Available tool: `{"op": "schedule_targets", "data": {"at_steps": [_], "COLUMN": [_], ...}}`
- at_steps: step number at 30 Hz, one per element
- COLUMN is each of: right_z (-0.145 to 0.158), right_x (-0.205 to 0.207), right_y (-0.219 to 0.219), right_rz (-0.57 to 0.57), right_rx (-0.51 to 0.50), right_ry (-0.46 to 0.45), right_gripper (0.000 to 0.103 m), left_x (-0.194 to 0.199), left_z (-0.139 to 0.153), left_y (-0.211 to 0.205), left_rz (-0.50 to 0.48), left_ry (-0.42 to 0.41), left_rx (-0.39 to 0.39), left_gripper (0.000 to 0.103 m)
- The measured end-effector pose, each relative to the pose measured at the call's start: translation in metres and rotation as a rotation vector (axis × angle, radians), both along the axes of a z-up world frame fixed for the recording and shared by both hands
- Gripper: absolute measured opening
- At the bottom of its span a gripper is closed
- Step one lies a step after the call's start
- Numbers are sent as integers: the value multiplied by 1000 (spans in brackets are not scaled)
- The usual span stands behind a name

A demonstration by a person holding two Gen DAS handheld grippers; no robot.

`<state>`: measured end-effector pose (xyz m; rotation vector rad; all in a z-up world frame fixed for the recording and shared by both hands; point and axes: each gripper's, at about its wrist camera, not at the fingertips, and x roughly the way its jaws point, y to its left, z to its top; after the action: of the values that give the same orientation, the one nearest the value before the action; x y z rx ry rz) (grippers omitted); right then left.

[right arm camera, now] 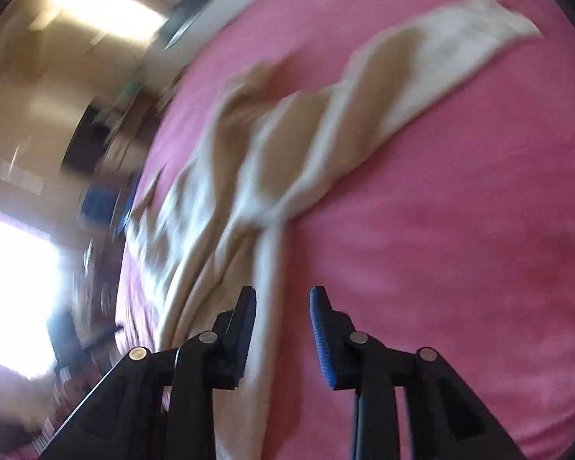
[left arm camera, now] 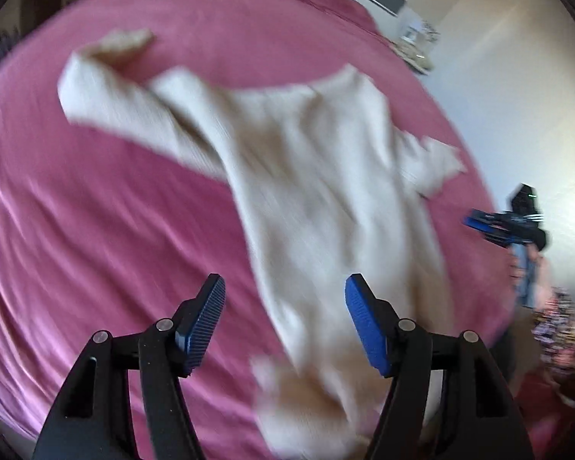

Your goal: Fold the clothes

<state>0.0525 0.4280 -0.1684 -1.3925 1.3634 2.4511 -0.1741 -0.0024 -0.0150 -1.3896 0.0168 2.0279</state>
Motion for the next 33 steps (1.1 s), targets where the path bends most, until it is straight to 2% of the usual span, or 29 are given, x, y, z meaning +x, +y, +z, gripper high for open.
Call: {"op": "schedule_targets", "data": {"at_steps": [2, 5, 6, 9, 11, 12, 14, 16, 18, 20, 21, 23, 25, 27, 29, 33], "right_z": [-9, -7, -5, 1, 14, 23, 26, 8, -14, -12, -13, -16, -15, -15, -18, -16], "right_x": [-17, -40, -48, -92, -105, -116, -140, -165, -185, -185, -181, -169, -151, -127, -106, -63], "right_y": [23, 38, 41, 28, 24, 18, 10, 4, 2, -1, 1, 10, 28, 48, 63, 93], "right_rz": [-42, -17, -1, -18, 14, 43, 118, 213, 300, 356, 356, 338, 274, 215, 172, 37], "right_rx": [-23, 73, 111, 342, 461, 526, 540, 525, 620, 679, 733, 814, 810, 856, 881, 808], "right_ry": [-29, -49, -58, -151, -116, -70, -35, -130, -266, -266, -311, -400, -435, -503, -551, -572], "right_gripper": [29, 30, 30, 30, 30, 30, 30, 30, 28, 27, 25, 21, 21, 21, 21, 21], "left_x": [-30, -73, -82, -103, -113, -117, -124, -132, -134, -135, -138, -145, -148, -139, -135, -124], "left_z": [4, -2, -4, -17, -30, -39, -58, -79, -90, -92, -92, -93, -92, -90, -89, -81], "left_y": [-8, 3, 14, 65, 91, 103, 126, 142, 153, 155, 152, 141, 127, 118, 107, 80], "left_rz": [75, 162, 162, 113, 48, 37, 17, 8, -7, 6, 31, 84, 123, 112, 113, 186], "left_ry": [21, 34, 51, 134, 173, 184, 202, 223, 294, 379, 393, 389, 376, 440, 453, 413], "left_rx": [6, 8, -6, -61, -76, -93, -129, -209, -265, -346, -370, -388, -379, -424, -439, -408], "left_gripper": [68, 71, 72, 73, 73, 73, 73, 73, 79, 86, 91, 93, 93, 93, 93, 93]}}
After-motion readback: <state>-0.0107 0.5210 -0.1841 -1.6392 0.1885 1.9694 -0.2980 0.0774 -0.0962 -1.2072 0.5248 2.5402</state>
